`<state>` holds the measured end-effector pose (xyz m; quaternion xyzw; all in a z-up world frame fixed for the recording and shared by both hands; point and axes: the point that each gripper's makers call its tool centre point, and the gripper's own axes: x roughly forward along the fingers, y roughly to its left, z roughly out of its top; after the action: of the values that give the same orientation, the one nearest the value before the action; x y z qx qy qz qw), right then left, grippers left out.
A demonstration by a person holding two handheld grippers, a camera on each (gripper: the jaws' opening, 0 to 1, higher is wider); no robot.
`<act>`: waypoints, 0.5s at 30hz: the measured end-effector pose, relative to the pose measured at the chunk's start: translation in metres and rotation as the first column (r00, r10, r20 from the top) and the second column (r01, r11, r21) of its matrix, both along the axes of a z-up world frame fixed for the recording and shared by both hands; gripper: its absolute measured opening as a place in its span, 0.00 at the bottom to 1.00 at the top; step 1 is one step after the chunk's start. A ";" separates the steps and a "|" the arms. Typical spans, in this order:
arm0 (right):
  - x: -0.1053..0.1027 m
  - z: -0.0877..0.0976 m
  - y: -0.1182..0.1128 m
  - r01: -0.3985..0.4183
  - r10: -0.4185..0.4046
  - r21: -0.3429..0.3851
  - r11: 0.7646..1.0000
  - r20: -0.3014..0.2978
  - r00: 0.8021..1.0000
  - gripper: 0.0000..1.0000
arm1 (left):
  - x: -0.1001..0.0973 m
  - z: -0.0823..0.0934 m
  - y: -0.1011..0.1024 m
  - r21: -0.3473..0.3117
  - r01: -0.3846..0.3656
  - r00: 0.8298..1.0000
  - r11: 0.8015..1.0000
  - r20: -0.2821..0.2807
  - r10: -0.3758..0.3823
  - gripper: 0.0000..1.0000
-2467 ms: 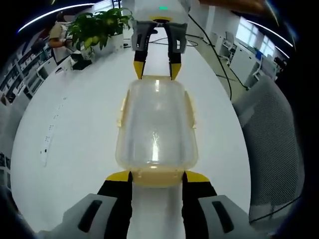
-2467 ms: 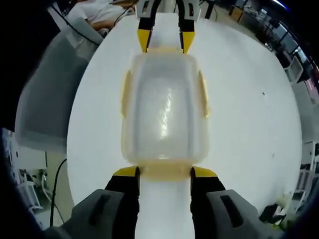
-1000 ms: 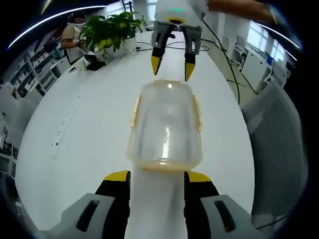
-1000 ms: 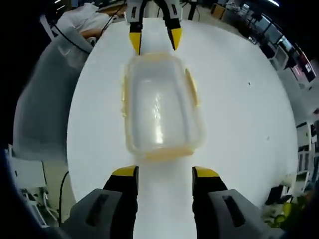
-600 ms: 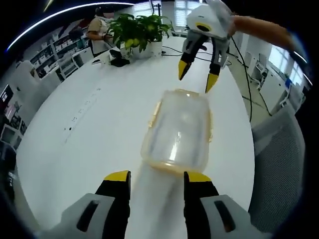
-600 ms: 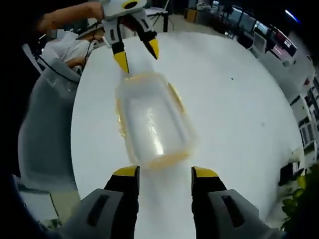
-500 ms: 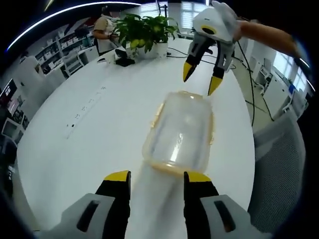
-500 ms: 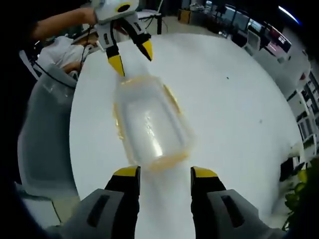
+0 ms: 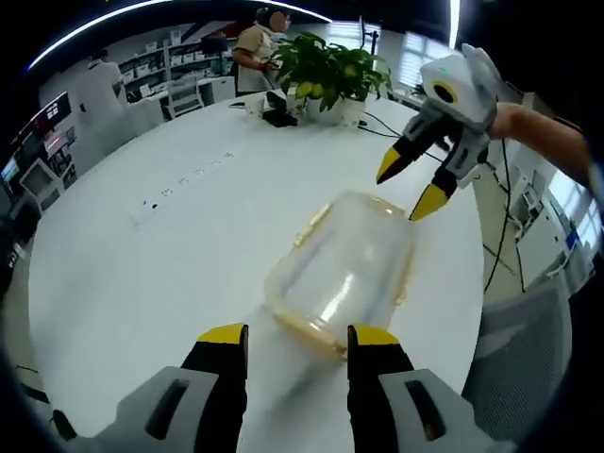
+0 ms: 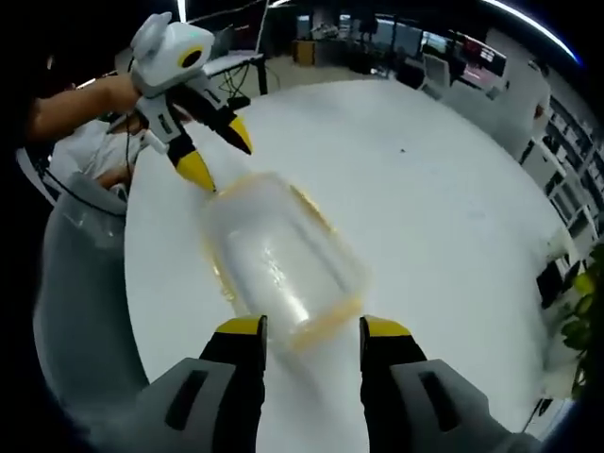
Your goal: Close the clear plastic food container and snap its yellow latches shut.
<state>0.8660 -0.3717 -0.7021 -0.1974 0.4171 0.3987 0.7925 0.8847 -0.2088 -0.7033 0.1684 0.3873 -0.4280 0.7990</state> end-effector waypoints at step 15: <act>-0.001 -0.009 0.008 0.151 -0.142 0.111 0.982 -0.091 0.986 0.37 | -0.013 -0.012 -0.011 -0.085 -0.114 0.990 0.990 -0.098 0.105 0.36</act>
<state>0.8647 -0.3641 -0.7107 -0.1027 0.4388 0.3708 0.8121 0.8720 -0.2202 -0.7156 0.0902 0.4130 -0.4079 0.8093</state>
